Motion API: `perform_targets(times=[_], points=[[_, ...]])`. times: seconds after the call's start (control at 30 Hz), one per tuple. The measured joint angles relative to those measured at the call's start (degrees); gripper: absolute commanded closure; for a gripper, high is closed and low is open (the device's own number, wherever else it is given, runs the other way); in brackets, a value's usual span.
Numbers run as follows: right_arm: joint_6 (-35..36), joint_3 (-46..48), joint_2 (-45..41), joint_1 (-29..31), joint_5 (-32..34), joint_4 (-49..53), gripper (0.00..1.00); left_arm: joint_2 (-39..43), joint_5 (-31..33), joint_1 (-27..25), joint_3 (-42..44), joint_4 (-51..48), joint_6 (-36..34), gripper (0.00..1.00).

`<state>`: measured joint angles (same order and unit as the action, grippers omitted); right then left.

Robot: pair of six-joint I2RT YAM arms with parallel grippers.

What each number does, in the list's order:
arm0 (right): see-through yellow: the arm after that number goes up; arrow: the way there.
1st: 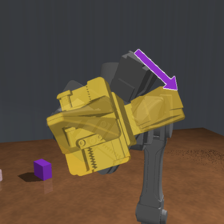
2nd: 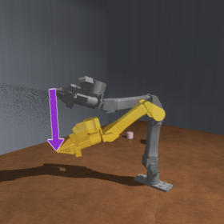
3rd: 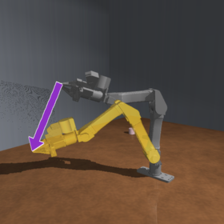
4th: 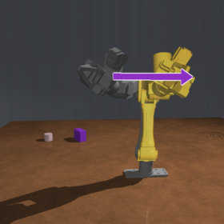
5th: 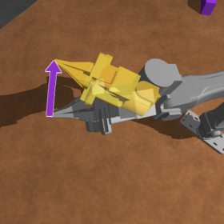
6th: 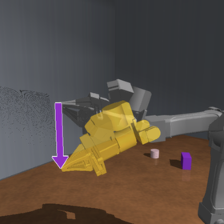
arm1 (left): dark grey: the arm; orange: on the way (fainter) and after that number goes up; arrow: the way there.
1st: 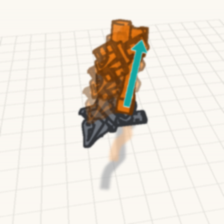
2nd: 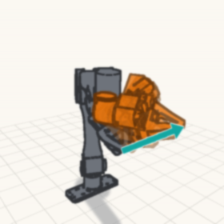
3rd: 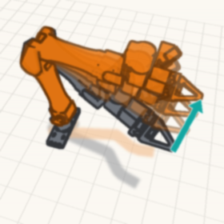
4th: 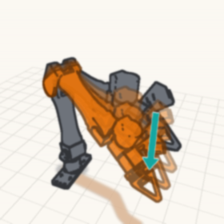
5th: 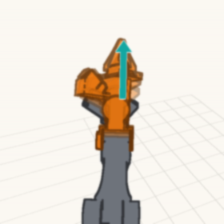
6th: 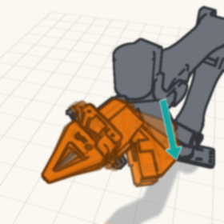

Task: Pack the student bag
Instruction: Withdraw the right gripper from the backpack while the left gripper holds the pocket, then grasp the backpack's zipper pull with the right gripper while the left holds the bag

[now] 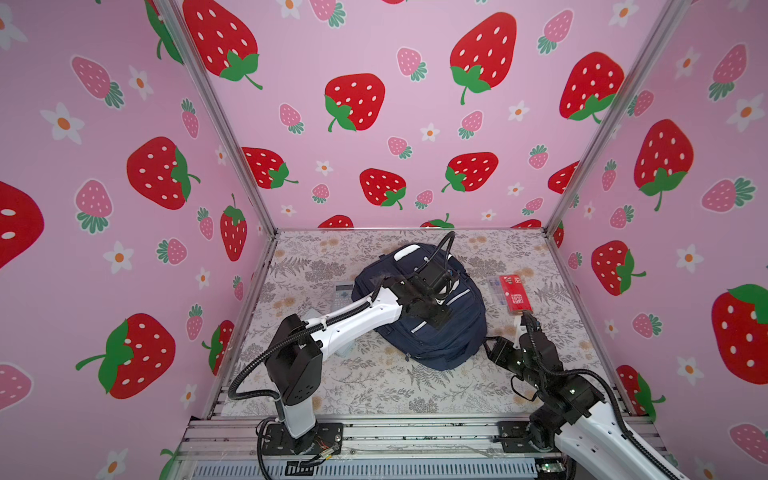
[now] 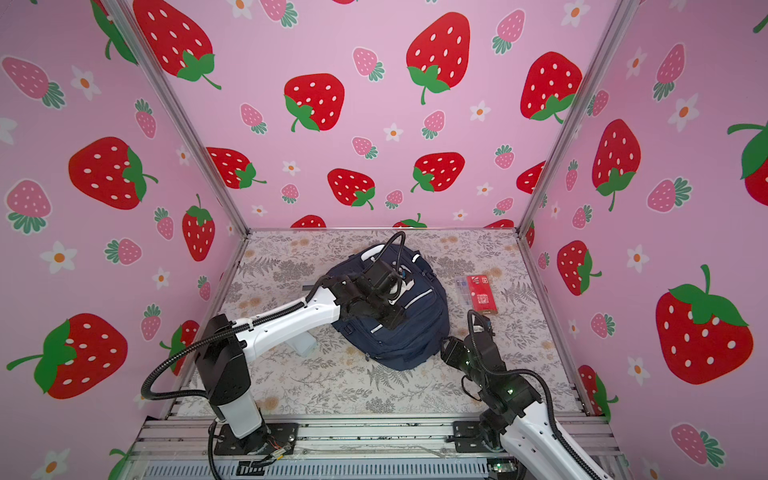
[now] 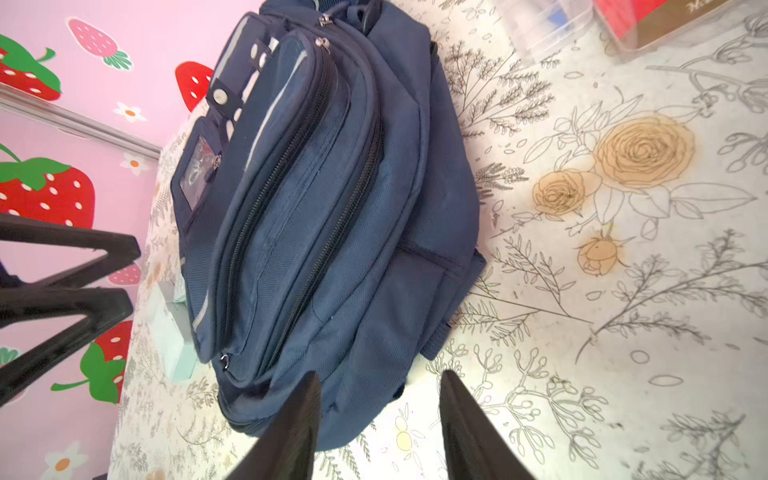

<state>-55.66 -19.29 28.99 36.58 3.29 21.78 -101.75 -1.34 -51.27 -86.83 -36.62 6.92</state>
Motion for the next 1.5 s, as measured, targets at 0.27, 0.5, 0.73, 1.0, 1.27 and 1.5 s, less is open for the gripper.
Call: perform_targets(times=[0.27,0.5,0.73,1.0,1.27,1.5], points=[[1.07,-0.02,-0.52,1.31,-1.29,0.13,0.53,1.03,11.41,-4.39,3.78,-4.66,-3.48,0.34],[0.98,-0.02,-0.87,4.15,-1.4,-0.11,0.53,-5.99,12.76,-4.83,3.52,-5.99,-5.4,0.37],[0.42,-0.02,-0.55,6.58,-0.81,-0.66,0.54,-8.17,11.67,-4.74,2.51,-6.12,-6.27,0.51],[0.22,-0.15,1.11,8.9,1.25,-0.94,0.54,-5.79,8.31,-4.46,2.45,-6.03,-6.73,0.34],[0.22,-1.92,4.92,10.49,2.82,-1.6,0.54,-6.23,8.44,-4.63,3.56,-5.68,-6.4,0.34],[0.11,-3.15,7.1,13.94,4.98,-2.36,0.55,-8.79,9.99,-4.79,3.56,-4.33,-5.35,0.52]])
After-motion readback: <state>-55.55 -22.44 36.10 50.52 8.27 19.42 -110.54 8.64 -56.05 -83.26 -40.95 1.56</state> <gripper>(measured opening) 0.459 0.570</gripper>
